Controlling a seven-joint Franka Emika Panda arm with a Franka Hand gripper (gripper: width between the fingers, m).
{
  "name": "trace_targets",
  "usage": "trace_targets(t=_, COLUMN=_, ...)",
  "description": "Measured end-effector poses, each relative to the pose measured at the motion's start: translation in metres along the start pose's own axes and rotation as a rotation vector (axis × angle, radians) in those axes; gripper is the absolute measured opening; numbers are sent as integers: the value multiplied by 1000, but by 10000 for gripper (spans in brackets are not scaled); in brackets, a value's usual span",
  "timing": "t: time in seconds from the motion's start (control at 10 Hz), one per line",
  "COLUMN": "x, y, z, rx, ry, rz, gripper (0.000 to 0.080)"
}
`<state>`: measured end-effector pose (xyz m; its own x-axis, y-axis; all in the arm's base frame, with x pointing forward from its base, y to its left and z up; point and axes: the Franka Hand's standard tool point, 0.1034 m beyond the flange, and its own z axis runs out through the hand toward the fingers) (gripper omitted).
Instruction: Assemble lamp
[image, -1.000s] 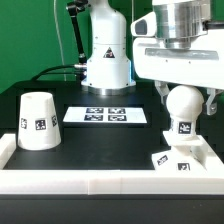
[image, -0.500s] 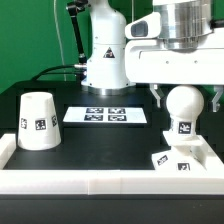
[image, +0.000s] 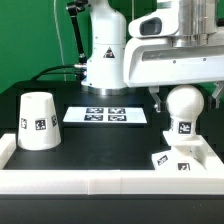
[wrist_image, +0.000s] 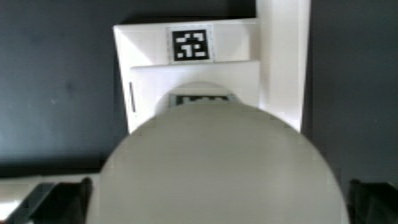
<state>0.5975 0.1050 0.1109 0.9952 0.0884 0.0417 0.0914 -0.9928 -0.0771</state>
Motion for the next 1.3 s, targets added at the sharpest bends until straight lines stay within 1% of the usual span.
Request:
trace_targets(t=0.3, x=0, y=-1, z=0, rx=-6, ry=0, rz=-226, gripper=698)
trace_targets(t=0.5, x=-1, y=0, z=1, rx=-10, ry=-8, rz=-421, gripper=698)
trace_targets(t=0.7, x=-1, y=-1, z=1, rx=-11, ry=-10, rz=-549, gripper=698)
trace_targets(t=1.0, x=-1, y=2, z=1, rx=-16, ry=-12, rz=-670, gripper=698)
trace_targets(t=1.1, x=-1, y=2, z=1, rx=-16, ry=-12, rz=-664, gripper=575)
trace_targets(t=1.3, x=-1, y=2, z=1, rx=-16, ry=-12, rz=-664, gripper=576)
